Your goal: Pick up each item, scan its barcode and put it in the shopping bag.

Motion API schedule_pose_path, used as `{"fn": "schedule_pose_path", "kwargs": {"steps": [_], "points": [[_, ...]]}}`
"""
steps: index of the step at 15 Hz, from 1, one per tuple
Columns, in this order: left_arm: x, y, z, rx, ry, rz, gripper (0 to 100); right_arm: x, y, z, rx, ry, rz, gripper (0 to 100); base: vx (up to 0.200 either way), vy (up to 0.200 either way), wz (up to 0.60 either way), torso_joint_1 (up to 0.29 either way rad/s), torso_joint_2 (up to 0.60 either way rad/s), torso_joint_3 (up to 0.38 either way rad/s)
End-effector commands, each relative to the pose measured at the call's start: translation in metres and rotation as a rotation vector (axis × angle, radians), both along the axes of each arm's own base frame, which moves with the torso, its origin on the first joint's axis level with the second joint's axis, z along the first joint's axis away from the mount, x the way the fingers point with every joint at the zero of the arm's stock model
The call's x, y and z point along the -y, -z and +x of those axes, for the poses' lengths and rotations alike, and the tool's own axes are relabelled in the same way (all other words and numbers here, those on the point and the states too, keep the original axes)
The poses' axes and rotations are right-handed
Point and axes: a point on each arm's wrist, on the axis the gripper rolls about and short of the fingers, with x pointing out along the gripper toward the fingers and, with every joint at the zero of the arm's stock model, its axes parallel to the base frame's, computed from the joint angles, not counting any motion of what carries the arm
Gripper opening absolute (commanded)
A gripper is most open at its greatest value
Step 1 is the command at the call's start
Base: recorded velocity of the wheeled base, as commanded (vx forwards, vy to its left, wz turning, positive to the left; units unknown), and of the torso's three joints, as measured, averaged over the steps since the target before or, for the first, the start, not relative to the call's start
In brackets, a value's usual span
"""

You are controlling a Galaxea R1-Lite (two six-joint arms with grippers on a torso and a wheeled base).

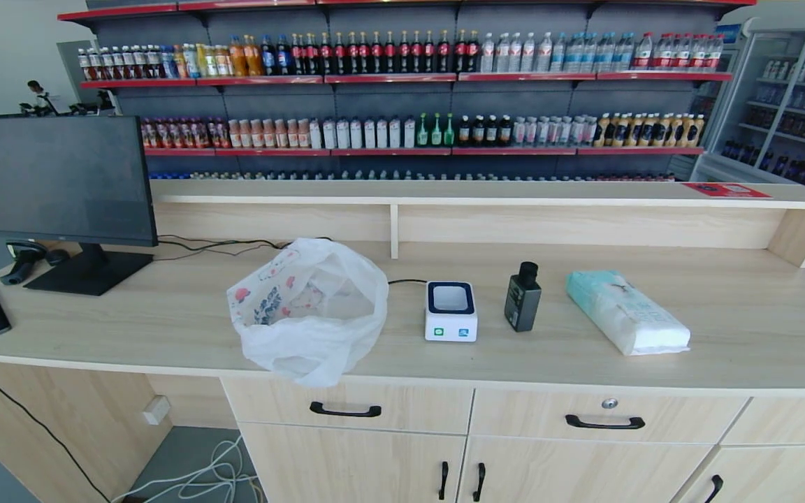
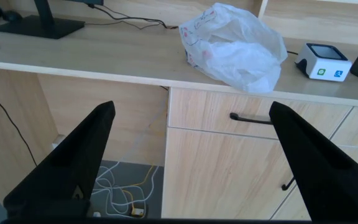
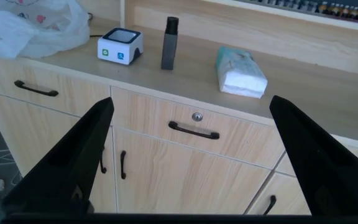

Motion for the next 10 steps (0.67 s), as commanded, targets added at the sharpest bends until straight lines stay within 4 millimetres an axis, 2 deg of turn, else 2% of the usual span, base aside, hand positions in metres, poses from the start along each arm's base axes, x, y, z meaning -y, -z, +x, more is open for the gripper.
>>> {"fn": "schedule_pose_path", "kwargs": {"steps": [1,2,3,4,6,7,8,10], "points": [[0.0,0.0,0.0,0.0,0.0,0.0,100,0.0,-0.017,-0.001,0.007,0.001,-0.005,100,0.0,0.0,0.0,0.0,0.0,0.0],[0.0,0.0,0.0,0.0,0.0,0.0,100,0.0,-0.017,-0.001,0.007,0.001,-0.005,100,0.0,0.0,0.0,0.0,0.0,0.0],[0.0,0.0,0.0,0.0,0.0,0.0,100,0.0,-0.054,0.006,-0.01,-0.01,-0.025,100,0.0,0.0,0.0,0.0,0.0,0.0],[0.0,0.0,0.0,0.0,0.0,-0.001,100,-0.001,-0.073,0.014,-0.028,-0.027,-0.024,100,0.0,0.0,0.0,0.0,0.0,0.0],[0.0,0.0,0.0,0.0,0.0,0.0,100,-0.001,-0.097,0.028,-0.053,-0.071,-0.015,100,0.0,0.0,0.0,0.0,0.0,0.0],[0.0,0.0,0.0,0.0,0.0,0.0,100,-0.003,-0.119,0.049,-0.06,-0.123,0.023,100,0.0,0.0,0.0,0.0,0.0,0.0],[0.0,0.0,0.0,0.0,0.0,0.0,100,-0.006,-0.131,0.069,-0.05,-0.164,0.041,100,0.0,0.0,0.0,0.0,0.0,0.0],[0.0,0.0,0.0,0.0,0.0,0.0,100,-0.013,-0.141,0.113,-0.022,-0.199,0.092,100,0.0,0.0,0.0,0.0,0.0,0.0]]}}
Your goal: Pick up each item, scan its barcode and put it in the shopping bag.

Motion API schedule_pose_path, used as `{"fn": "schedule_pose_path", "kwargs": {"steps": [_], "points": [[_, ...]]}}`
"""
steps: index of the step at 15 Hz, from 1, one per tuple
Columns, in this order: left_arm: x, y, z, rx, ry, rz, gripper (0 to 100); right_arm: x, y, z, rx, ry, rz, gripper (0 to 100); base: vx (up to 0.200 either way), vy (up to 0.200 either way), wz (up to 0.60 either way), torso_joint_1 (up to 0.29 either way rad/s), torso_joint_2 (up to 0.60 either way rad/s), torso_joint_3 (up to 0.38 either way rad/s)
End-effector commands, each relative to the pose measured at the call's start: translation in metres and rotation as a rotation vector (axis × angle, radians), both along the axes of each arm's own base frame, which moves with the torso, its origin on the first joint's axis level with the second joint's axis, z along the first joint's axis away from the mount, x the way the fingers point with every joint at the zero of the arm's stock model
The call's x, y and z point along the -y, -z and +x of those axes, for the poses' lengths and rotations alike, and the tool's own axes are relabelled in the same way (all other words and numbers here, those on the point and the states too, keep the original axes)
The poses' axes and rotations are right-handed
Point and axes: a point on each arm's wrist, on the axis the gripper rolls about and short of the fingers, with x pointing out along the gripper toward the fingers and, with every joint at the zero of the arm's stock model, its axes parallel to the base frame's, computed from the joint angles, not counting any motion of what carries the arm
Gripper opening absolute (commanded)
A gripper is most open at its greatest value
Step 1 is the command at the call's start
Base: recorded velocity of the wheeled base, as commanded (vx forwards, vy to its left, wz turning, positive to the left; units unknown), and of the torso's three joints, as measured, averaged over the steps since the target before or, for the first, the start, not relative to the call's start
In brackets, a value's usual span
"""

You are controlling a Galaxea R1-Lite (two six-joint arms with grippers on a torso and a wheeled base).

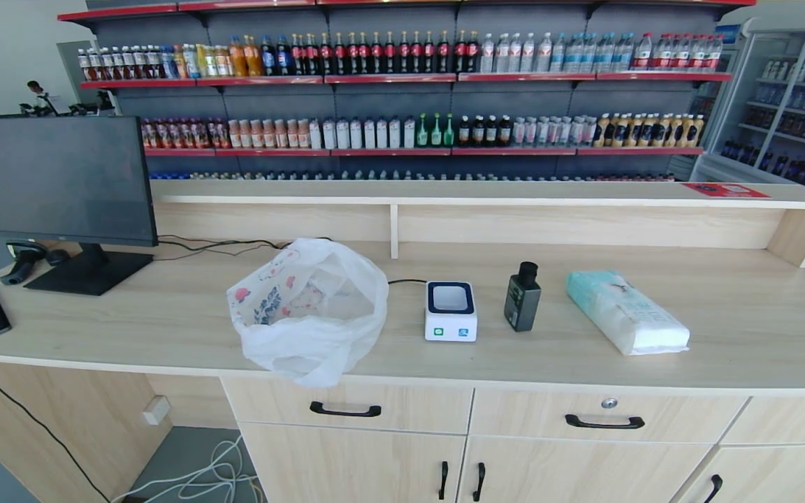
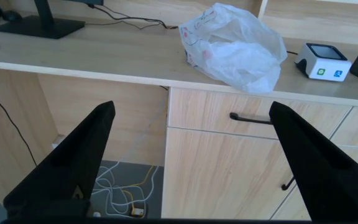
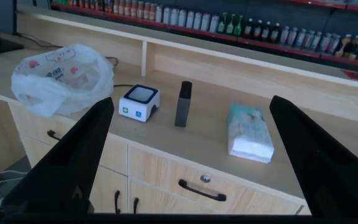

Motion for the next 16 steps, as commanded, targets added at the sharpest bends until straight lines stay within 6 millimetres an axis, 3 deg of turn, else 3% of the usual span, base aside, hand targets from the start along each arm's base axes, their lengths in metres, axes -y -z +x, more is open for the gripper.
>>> {"fn": "schedule_pose_path", "kwargs": {"steps": [1,3,5,9,13,16], "points": [[0.0,0.0,0.0,0.0,0.0,-0.001,100,-0.015,-0.016,0.093,-0.073,-0.101,0.057,100,0.0,0.0,0.0,0.0,0.0,0.0],[0.0,0.0,0.0,0.0,0.0,0.0,100,-0.029,-0.015,0.129,-0.005,-0.161,0.059,100,0.0,0.0,0.0,0.0,0.0,0.0],[0.0,0.0,0.0,0.0,0.0,-0.001,100,-0.039,-0.013,0.149,0.027,-0.191,0.046,100,0.0,0.0,0.0,0.0,0.0,0.0],[0.0,0.0,0.0,0.0,0.0,0.0,100,-0.041,0.02,0.148,-0.109,-0.202,0.026,100,0.0,0.0,0.0,0.0,0.0,0.0],[0.0,0.0,0.0,0.0,0.0,-0.001,100,-0.046,0.019,0.163,-0.123,-0.205,0.025,100,0.0,0.0,0.0,0.0,0.0,0.0],[0.0,0.0,0.0,0.0,0.0,0.0,100,-0.053,0.016,0.192,-0.131,-0.205,0.042,100,0.0,0.0,0.0,0.0,0.0,0.0]]}}
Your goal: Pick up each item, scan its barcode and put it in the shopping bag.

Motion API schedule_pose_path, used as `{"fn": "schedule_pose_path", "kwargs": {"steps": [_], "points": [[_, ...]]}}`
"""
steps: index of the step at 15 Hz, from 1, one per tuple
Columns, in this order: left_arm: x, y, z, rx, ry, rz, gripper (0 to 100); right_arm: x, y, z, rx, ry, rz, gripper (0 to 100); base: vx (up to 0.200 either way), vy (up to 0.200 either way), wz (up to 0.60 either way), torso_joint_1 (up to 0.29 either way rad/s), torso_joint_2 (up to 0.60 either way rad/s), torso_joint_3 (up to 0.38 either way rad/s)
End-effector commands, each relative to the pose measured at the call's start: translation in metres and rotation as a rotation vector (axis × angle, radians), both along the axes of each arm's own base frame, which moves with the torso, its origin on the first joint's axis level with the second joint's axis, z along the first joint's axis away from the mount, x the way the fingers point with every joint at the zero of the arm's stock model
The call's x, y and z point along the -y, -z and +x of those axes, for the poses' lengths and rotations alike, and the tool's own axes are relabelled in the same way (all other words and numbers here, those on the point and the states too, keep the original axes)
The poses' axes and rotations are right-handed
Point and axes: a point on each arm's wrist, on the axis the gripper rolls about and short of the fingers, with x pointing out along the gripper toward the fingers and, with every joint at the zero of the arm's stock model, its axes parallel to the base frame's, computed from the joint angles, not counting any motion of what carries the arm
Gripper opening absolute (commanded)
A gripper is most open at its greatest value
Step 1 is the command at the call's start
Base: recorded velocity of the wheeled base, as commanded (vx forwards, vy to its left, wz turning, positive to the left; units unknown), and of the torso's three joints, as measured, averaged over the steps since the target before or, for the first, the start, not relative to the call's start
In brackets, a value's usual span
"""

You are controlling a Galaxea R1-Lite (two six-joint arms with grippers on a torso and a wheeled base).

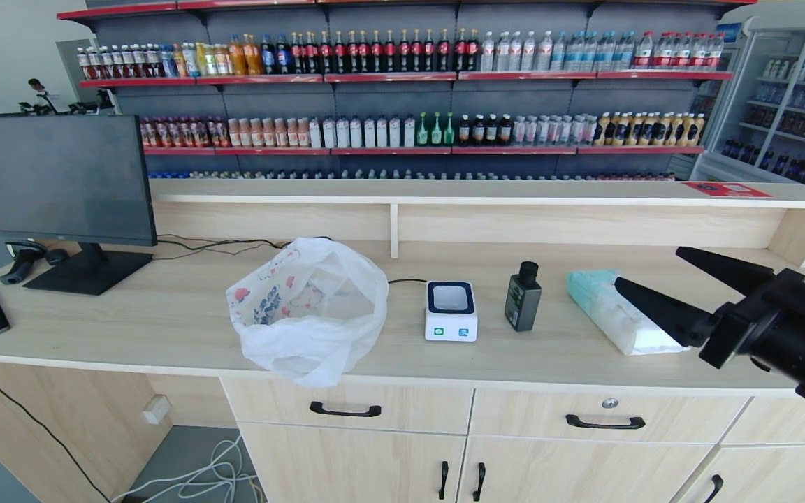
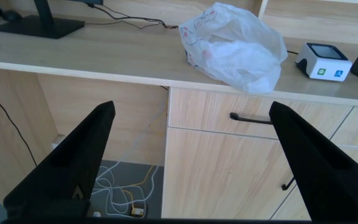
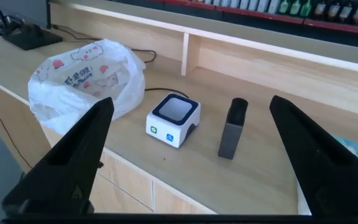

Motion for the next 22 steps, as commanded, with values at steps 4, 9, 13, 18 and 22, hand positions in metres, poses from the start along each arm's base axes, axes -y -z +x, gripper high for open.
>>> {"fn": "schedule_pose_path", "kwargs": {"steps": [4,9,13,18,22], "points": [[0.0,0.0,0.0,-0.001,0.0,0.0,100,-0.019,0.014,0.078,-0.049,0.003,0.002,100,0.0,0.0,0.0,0.0,0.0,0.0],[0.0,0.0,0.0,-0.001,0.0,-0.002,100,0.0,0.058,0.117,-0.164,0.094,-0.018,100,0.0,0.0,0.0,0.0,0.0,0.0],[0.0,0.0,0.0,-0.001,0.0,0.0,100,0.0,0.079,0.134,-0.215,0.101,-0.036,100,0.0,0.0,0.0,0.0,0.0,0.0],[0.0,0.0,0.0,-0.001,0.0,-0.002,100,0.002,0.112,0.167,-0.27,0.12,-0.044,100,0.0,0.0,0.0,0.0,0.0,0.0],[0.0,0.0,0.0,-0.001,0.0,0.0,100,0.011,0.132,0.182,-0.295,0.123,-0.068,100,0.0,0.0,0.0,0.0,0.0,0.0]]}}
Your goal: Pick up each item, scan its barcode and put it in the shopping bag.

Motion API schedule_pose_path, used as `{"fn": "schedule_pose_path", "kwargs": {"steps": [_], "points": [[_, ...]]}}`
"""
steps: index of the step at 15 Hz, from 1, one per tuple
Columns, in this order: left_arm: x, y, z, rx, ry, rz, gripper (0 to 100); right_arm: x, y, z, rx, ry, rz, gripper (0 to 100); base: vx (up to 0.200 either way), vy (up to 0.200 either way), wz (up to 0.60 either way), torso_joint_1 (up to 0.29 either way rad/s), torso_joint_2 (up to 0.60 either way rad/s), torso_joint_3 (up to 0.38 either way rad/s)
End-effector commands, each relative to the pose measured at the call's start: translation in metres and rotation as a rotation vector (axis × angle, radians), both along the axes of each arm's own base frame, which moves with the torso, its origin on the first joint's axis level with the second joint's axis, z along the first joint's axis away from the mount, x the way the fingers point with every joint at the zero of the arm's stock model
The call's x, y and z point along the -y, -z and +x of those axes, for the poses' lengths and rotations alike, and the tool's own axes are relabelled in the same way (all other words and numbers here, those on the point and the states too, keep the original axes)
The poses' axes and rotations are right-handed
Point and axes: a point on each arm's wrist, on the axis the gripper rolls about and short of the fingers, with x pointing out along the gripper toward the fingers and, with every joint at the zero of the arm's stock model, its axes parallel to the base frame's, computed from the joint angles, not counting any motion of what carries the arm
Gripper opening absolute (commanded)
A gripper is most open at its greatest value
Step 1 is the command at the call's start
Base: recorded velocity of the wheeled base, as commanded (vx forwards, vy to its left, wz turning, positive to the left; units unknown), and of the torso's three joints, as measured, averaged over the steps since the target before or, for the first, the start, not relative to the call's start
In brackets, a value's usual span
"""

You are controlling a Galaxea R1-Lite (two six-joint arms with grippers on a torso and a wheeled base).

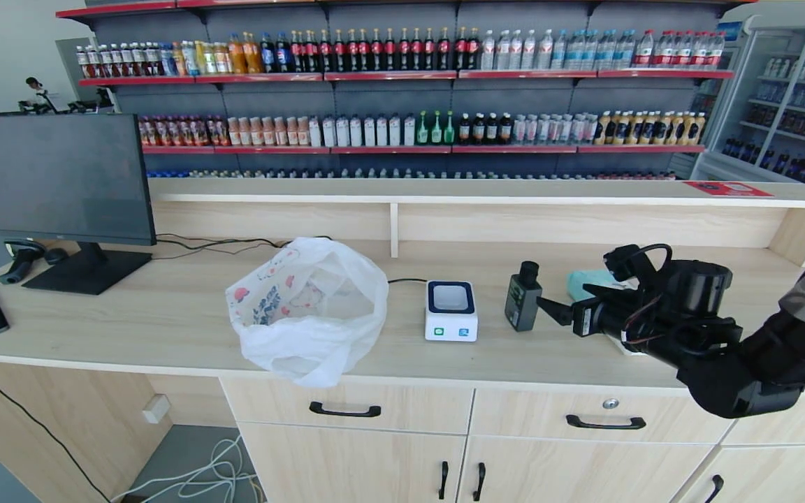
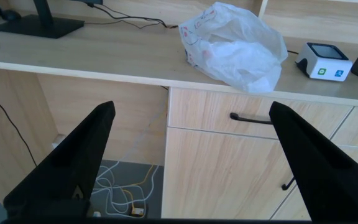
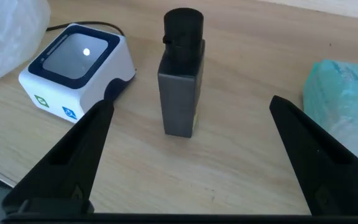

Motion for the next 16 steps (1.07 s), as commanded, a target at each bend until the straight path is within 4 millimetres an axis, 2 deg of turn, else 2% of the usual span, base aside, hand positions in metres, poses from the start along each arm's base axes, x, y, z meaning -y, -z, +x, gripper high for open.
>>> {"fn": "schedule_pose_path", "kwargs": {"steps": [1,4,7,16], "points": [[0.0,0.0,0.0,-0.001,0.0,-0.001,100,-0.001,0.016,0.007,-0.032,-0.009,-0.004,100,0.0,0.0,0.0,0.0,0.0,0.0],[0.0,0.0,0.0,-0.001,0.0,0.0,100,-0.011,0.024,0.01,-0.049,-0.034,-0.007,100,0.0,0.0,0.0,0.0,0.0,0.0],[0.0,0.0,0.0,-0.001,0.0,0.0,100,-0.012,0.026,0.014,-0.034,-0.034,-0.005,100,0.0,0.0,0.0,0.0,0.0,0.0],[0.0,0.0,0.0,-0.001,0.0,0.0,100,-0.014,0.051,0.045,-0.033,-0.017,0.033,100,0.0,0.0,0.0,0.0,0.0,0.0]]}}
